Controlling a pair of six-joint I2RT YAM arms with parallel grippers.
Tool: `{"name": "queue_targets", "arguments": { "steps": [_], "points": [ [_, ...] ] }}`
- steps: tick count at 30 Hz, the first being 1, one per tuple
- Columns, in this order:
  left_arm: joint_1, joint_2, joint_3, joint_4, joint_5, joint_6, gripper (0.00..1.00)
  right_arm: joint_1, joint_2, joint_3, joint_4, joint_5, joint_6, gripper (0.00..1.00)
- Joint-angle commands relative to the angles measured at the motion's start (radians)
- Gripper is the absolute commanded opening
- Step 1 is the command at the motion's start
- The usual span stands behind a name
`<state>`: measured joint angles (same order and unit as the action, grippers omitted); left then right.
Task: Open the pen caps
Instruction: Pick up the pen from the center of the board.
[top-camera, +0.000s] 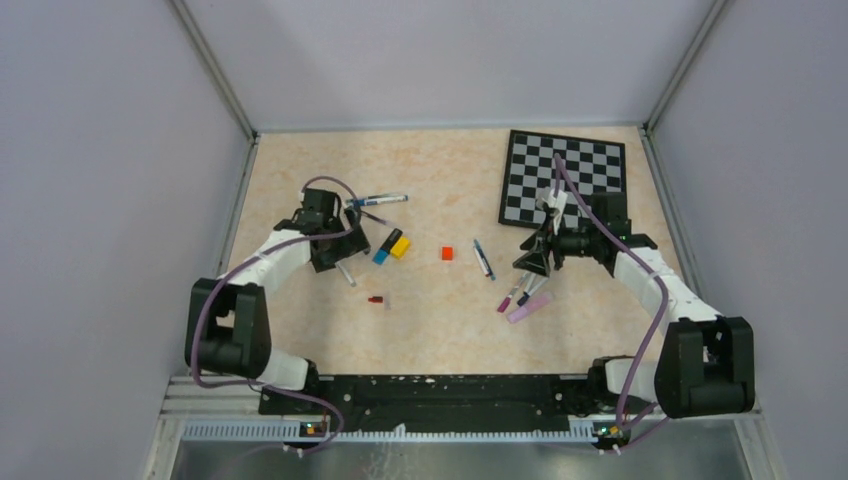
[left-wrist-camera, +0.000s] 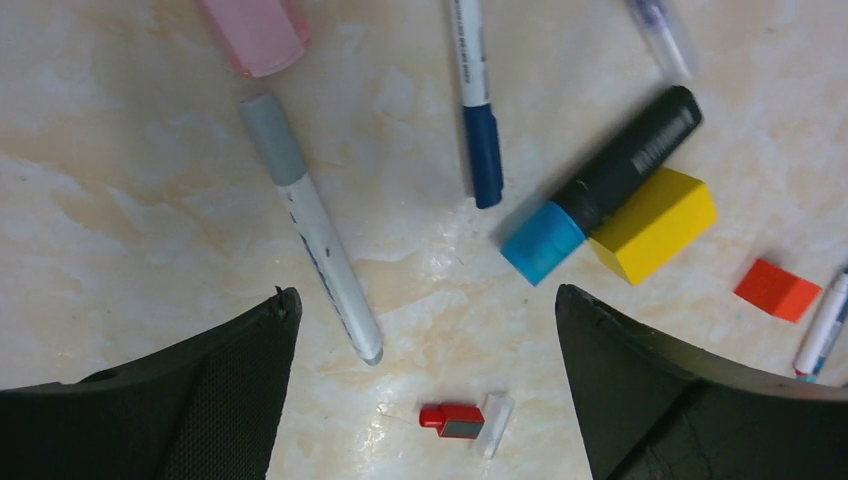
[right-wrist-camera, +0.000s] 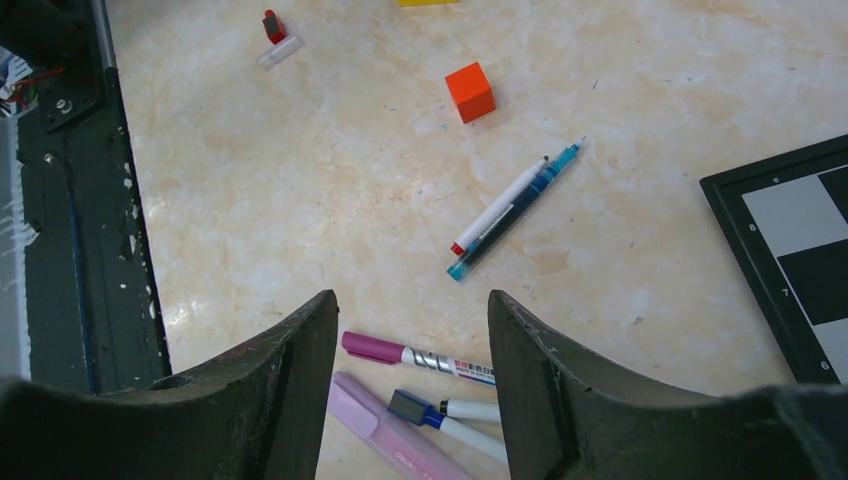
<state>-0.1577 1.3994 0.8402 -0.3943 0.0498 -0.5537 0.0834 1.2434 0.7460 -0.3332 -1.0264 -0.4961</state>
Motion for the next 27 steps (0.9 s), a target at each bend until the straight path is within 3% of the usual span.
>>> {"name": "queue_targets", "arguments": {
  "steps": [1,3,6,11,16,22,27],
  "points": [
    [0.001,0.109,0.129,-0.175,-0.145,-0.113,0.9,-0.021,-0.019,0.014,0.029,-0.034,-0.044,0.56],
    [0.001,0.156,0.152,-0.207,-0.174,-0.122,0.79,-0.022,-0.014,0.015,0.028,-0.031,-0.044,0.56],
    [0.001,0.188,0.172,-0.23,-0.215,-0.133,0.7,-0.023,-0.007,0.016,0.029,-0.025,-0.044,0.56],
    [0.001,0.214,0.175,-0.242,-0.25,-0.127,0.64,-0.025,-0.006,0.021,0.024,-0.007,-0.044,0.56],
    [0.001,0.239,0.164,-0.243,-0.247,-0.124,0.48,-0.025,-0.003,0.023,0.023,-0.003,-0.045,0.56],
    [0.001,0.257,0.154,-0.25,-0.249,-0.115,0.4,-0.025,-0.005,0.028,0.014,0.002,-0.052,0.56],
    [0.001,0.288,0.15,-0.274,-0.28,-0.112,0.26,-0.025,-0.013,0.033,0.007,0.002,-0.054,0.56]
  ]
}}
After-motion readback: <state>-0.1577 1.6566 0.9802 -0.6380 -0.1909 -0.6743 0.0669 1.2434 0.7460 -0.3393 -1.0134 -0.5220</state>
